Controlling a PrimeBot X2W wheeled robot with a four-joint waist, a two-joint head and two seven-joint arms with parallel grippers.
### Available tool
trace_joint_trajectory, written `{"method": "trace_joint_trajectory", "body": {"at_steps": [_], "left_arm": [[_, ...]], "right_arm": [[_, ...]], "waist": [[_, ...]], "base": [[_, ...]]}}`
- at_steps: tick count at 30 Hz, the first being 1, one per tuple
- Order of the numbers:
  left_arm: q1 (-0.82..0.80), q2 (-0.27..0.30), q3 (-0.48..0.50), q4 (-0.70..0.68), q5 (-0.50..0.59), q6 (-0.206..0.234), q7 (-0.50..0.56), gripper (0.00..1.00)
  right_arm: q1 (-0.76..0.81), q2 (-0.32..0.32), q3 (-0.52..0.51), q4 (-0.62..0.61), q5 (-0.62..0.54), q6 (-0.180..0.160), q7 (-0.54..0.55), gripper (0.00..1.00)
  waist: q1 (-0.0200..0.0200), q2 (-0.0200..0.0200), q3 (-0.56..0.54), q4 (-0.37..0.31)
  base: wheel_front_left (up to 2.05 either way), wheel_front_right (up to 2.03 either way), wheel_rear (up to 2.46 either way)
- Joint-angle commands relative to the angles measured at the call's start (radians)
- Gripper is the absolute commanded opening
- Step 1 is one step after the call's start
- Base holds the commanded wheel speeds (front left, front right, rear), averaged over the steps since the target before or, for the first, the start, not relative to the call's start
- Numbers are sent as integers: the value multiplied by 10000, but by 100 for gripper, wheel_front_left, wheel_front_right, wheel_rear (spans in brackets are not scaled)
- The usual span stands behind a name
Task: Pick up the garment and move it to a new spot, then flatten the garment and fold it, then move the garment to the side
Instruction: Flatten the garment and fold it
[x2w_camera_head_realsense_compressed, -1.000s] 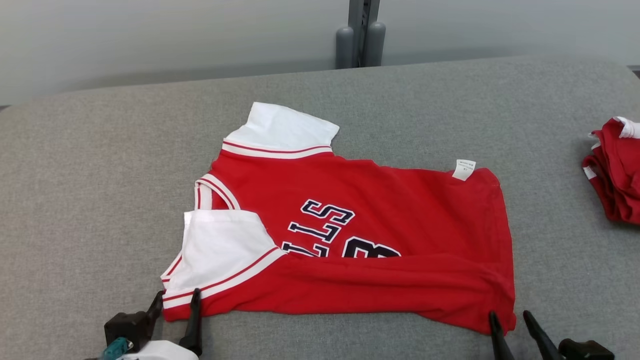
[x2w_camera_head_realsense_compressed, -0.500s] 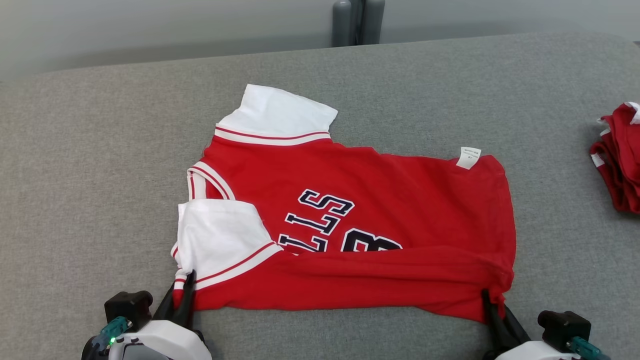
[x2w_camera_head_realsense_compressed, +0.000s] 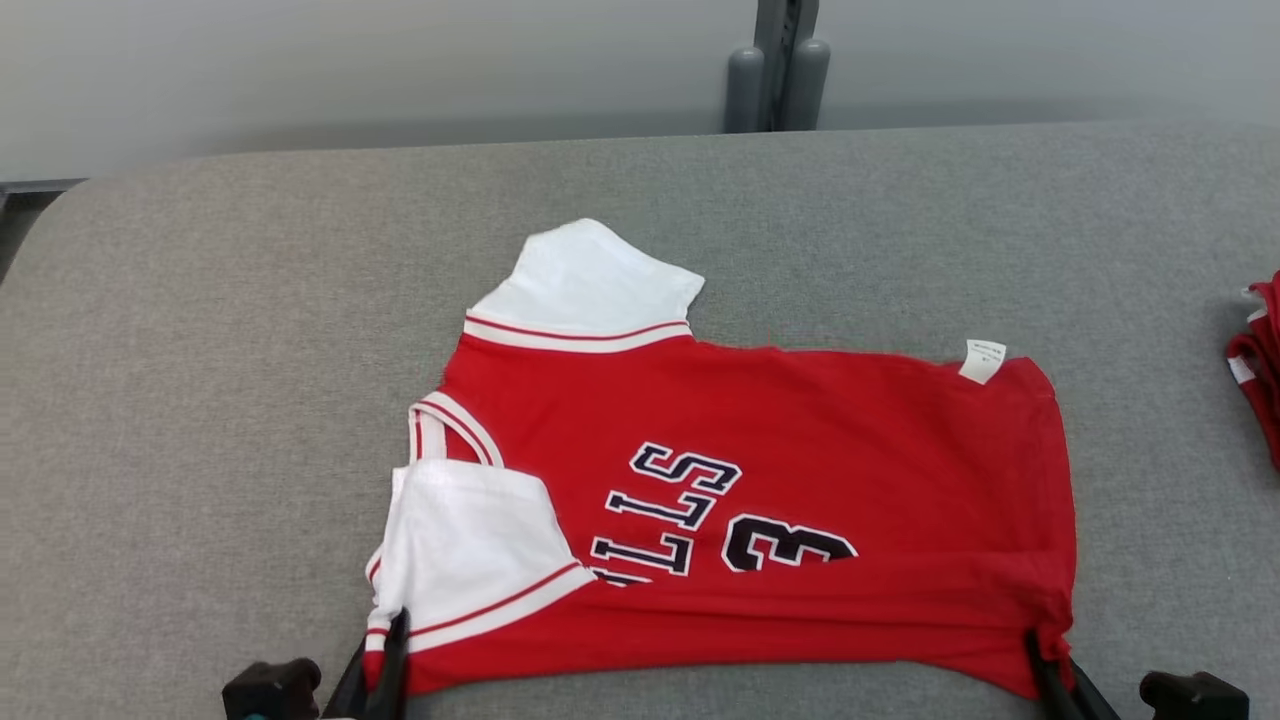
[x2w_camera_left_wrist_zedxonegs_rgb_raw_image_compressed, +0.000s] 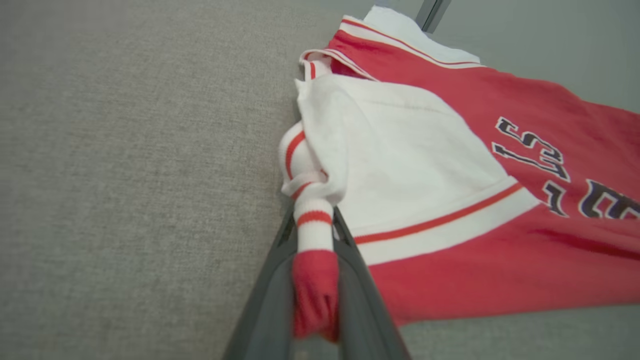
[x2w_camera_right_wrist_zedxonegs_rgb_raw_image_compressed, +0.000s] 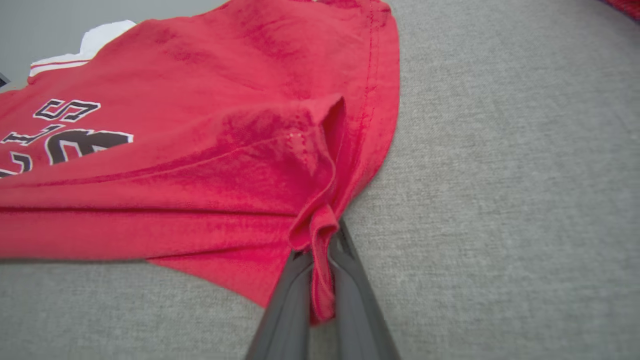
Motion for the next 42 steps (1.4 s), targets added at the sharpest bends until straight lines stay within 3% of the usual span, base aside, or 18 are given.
{"method": "trace_joint_trajectory", "body": {"at_steps": [1,8,13,14,15,16,17,28,36,42], "left_arm": [[198,81,63,-137,-69,140,32,0],[1004,-28,-109,-801,-196,469,324,0],[1136,-108,-432,-957,-267,467,623,0],[1108,-120,-457,-995,-277,488,616,26],[1061,-134,-478,-1011,-287,513,559,71],[995,-143,-491,-1037,-256,540,482,100],[916,-137,-500,-1070,-161,590,372,100],[166,440,-65,-1865,924,1134,-1093,100],[-110,807,-129,-2136,1435,1219,-1098,100],[76,851,-192,-2155,1384,1252,-941,100]], "right_arm": [[198,-210,-90,76,99,-9,19,0],[715,-686,-371,81,193,-31,64,0],[708,-766,-481,113,281,-31,220,0],[716,-753,-430,103,333,-31,315,0],[746,-721,-401,66,353,-31,364,15],[784,-676,-390,18,403,-31,399,80],[802,-666,-384,-82,378,-29,385,100],[446,-510,-936,-2751,-530,-5,64,100],[322,-173,-1233,-4374,-1423,-5,378,100],[438,-74,-1279,-4905,-1521,-5,685,100]], "waist": [[0,0,-165,166],[0,0,-445,442],[0,0,-502,416],[0,0,-503,404],[0,0,-514,390],[0,0,-522,377],[0,0,-527,354],[0,0,-760,-316],[0,0,-882,-417],[0,0,-811,-461]], "base": [[0,0,0],[0,0,0],[0,0,0],[0,0,0],[0,0,0],[0,0,0],[0,0,0],[0,0,0],[0,0,0],[0,0,0]]}}
